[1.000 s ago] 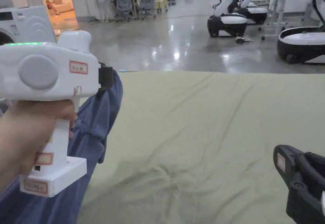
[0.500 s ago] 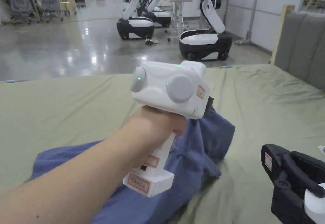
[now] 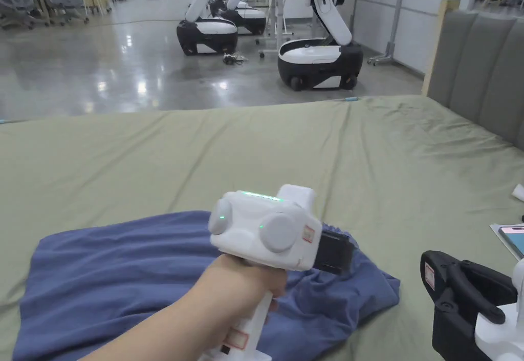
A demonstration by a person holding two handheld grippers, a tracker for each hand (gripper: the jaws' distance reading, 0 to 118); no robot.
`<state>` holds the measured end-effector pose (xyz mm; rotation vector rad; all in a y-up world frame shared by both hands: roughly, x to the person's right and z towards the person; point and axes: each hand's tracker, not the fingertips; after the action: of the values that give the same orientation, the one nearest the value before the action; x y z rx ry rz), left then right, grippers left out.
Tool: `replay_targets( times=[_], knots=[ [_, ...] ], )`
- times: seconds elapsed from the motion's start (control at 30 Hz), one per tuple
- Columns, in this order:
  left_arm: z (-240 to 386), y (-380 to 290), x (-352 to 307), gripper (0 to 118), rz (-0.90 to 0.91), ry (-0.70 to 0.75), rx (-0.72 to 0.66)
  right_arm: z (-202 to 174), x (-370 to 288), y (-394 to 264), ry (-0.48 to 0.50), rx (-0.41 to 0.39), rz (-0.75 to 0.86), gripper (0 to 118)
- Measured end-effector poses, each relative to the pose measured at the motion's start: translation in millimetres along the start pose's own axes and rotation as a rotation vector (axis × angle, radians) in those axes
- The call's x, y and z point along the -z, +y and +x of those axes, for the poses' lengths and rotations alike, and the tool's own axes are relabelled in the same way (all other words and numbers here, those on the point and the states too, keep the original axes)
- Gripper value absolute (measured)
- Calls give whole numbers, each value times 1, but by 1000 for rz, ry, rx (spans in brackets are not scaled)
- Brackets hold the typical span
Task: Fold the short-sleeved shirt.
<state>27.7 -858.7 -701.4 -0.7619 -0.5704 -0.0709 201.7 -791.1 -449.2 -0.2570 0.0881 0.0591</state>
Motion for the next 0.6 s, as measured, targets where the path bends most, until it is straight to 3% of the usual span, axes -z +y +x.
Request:
replay_targets(
  times=[0.1,0.17,0.23,0.37,0.47,0.6],
  knots=[
    [-31,-12,-91,114,171,53,-71,-7,6,4,6,-7,8,0],
    [-49,-29,-145,105,236,56,-104,-14,9,6,4,-28,19,0],
    [-62,-54,-205,76,335,97,-114,-20,14,9,19,-34,19,0],
    [-86,-118,-289,2,486,355,-119,-36,27,9,37,-57,8,0],
    [-90,-169,-321,0,555,567,-81,-48,36,7,44,-64,3,0],
    [-98,-214,-328,0,477,626,-99,-61,54,2,57,-67,-22,0]
  ],
)
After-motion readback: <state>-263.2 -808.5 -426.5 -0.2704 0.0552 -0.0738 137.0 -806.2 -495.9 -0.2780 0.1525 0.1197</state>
